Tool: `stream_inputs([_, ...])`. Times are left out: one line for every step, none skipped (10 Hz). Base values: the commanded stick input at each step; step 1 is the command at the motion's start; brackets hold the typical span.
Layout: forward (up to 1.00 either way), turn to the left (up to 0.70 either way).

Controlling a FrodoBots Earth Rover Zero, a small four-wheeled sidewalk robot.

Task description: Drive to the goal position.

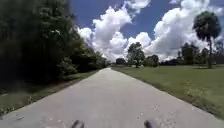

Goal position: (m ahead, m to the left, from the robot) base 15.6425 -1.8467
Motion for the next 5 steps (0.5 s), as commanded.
stream_inputs([0.50, 0.00])
stream_inputs([0.50, 0.00])
stream_inputs([0.50, 0.00])
stream_inputs([0.50, 0.00])
stream_inputs([0.50, 0.00])
